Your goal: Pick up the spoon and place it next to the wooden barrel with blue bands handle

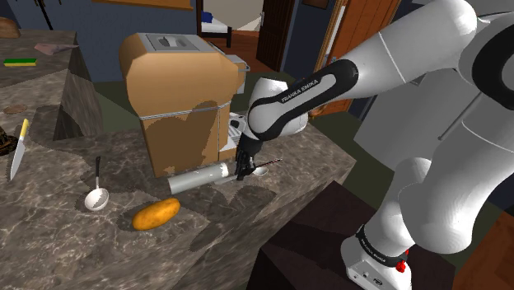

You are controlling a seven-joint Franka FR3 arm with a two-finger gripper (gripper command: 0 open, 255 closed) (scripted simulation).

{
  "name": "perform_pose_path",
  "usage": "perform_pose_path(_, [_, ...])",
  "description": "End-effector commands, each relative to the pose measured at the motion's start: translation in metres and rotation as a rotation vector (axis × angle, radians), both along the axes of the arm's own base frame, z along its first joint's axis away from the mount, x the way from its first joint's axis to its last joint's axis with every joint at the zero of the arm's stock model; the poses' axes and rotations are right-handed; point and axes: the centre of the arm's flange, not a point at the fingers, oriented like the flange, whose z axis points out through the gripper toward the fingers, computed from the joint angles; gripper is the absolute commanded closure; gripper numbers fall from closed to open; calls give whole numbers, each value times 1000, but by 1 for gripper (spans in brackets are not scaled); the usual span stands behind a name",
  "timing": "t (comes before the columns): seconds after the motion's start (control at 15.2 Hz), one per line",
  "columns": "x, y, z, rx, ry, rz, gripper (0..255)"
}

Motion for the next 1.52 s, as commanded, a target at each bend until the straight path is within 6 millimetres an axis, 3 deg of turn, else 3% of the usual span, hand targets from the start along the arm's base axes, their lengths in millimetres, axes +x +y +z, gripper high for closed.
perform_pose_path(0.0, [0,0,9,0,1,0,255])
perform_pose_path(1.45, [0,0,125,0,1,0,255])
